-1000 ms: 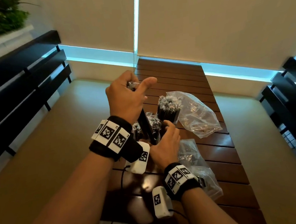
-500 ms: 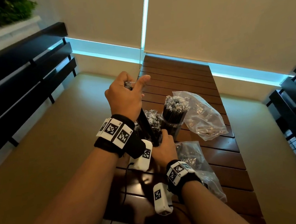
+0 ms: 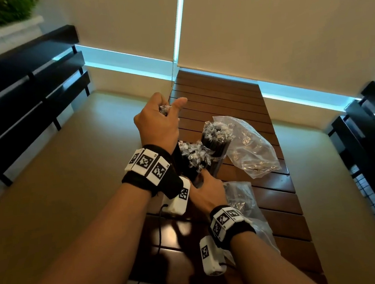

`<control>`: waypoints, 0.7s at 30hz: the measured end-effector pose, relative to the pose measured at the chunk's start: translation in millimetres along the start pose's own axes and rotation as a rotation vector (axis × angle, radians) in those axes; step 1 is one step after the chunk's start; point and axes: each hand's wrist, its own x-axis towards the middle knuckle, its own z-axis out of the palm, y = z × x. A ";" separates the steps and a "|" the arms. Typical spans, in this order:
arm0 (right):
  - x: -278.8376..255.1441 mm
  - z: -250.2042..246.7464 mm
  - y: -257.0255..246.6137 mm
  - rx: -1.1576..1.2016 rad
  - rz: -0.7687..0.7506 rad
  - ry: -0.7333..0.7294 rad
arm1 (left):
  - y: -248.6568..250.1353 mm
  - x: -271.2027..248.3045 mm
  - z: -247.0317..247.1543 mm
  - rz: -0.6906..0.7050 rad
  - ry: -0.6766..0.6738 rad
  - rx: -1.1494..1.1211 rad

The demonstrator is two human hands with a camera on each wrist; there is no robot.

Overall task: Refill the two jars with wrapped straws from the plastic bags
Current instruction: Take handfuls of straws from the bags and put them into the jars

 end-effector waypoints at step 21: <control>10.2 2.8 1.7 0.013 -0.047 -0.002 | -9.0 -10.0 12.6 0.007 -0.088 0.120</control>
